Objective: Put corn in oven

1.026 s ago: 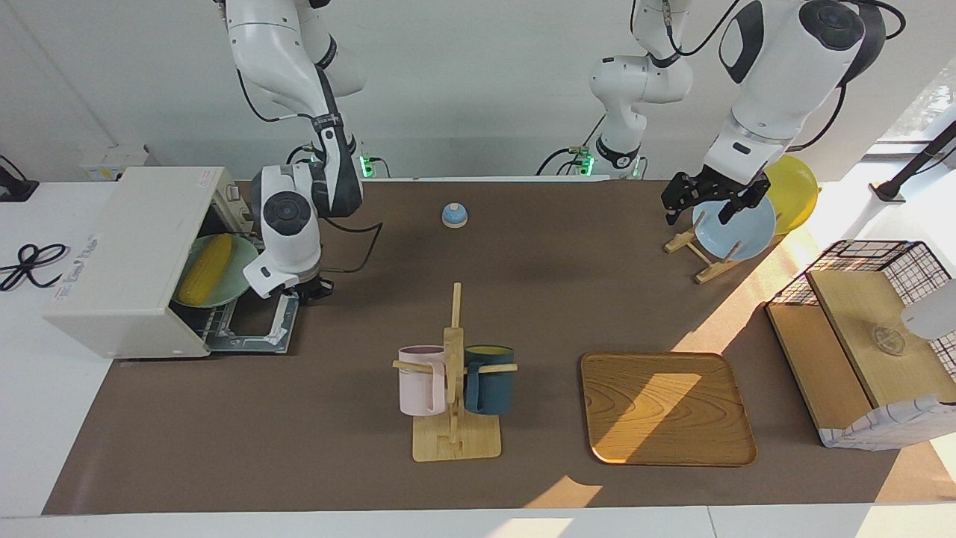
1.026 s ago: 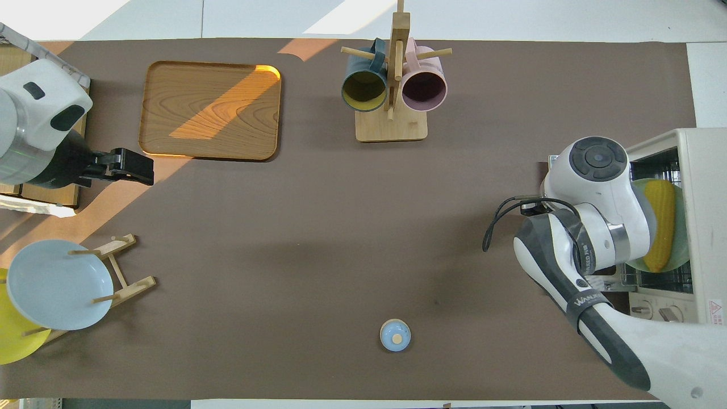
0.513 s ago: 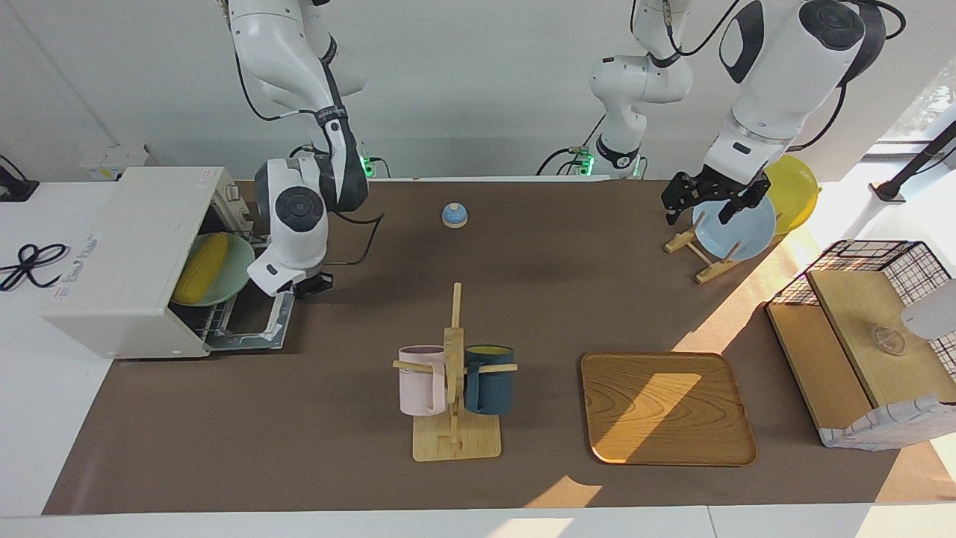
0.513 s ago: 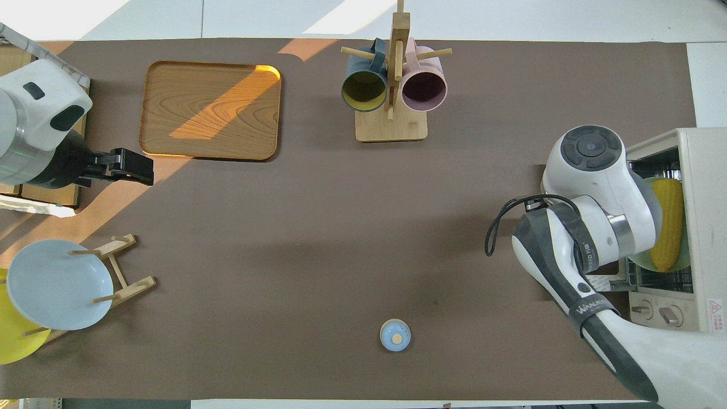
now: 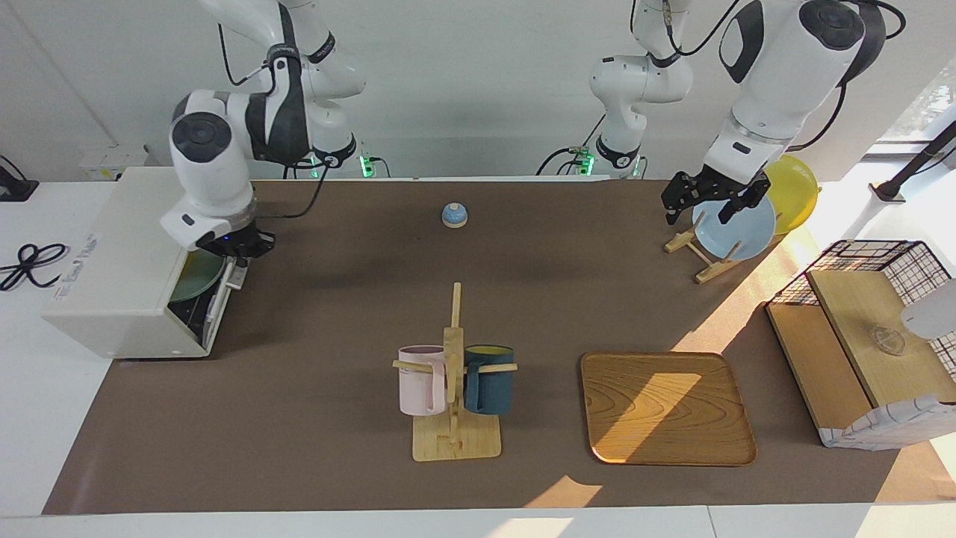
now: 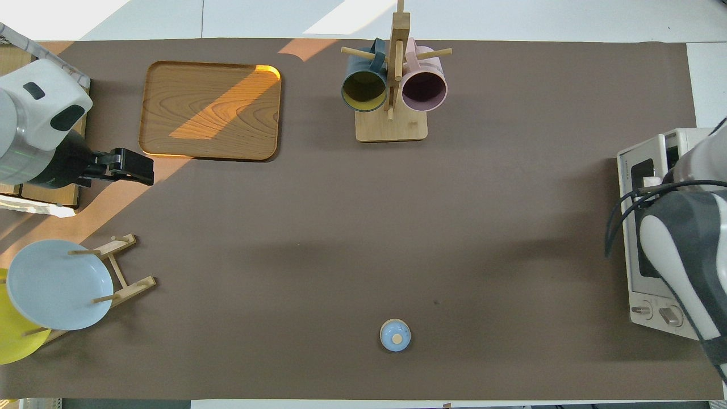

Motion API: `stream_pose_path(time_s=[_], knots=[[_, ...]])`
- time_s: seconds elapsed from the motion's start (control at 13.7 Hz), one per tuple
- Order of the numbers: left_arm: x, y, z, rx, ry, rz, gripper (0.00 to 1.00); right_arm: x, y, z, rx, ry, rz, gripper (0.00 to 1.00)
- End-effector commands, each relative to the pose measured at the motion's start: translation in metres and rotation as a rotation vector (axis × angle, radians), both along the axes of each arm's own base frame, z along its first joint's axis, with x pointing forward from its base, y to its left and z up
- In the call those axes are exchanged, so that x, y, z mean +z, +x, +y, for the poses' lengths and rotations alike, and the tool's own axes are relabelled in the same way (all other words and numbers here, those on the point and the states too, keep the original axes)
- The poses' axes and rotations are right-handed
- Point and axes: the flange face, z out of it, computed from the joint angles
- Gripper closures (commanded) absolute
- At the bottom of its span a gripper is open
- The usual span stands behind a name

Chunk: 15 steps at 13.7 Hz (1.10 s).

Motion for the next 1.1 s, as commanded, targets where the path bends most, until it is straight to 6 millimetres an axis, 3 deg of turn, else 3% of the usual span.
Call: stream_pose_path(time_s=[0.0,0.07,0.29,0.37,0.51,0.73,1.03], knots=[[0.002,-0.006,0.003,0.003,-0.014,-0.012,0.00,0.017,0.008,-0.005,-0.009,-0.020,0.085,0.83],[0.002,-0.006,0.003,0.003,-0.014,-0.012,0.00,0.029,0.009,0.001,-0.013,-0.006,0.098,0.68],[0.002,-0.006,0.003,0.003,-0.014,-0.012,0.00,0.086,0.017,0.031,-0.042,0.166,0.045,0.37],[0.002,-0.006,0.003,0.003,-0.014,-0.012,0.00,0.093,0.020,0.040,-0.031,0.183,0.031,0.28],[0.002,-0.006,0.003,0.002,-0.014,-0.012,0.00,0.102,0.023,0.067,0.002,0.233,0.025,0.00],[0.002,-0.006,0.002,0.002,-0.014,-0.012,0.00,0.114,0.024,0.102,0.061,0.233,0.029,0.00],[0.002,-0.006,0.003,0.003,-0.014,-0.012,0.00,0.107,0.026,0.089,0.034,0.240,0.044,0.00]])
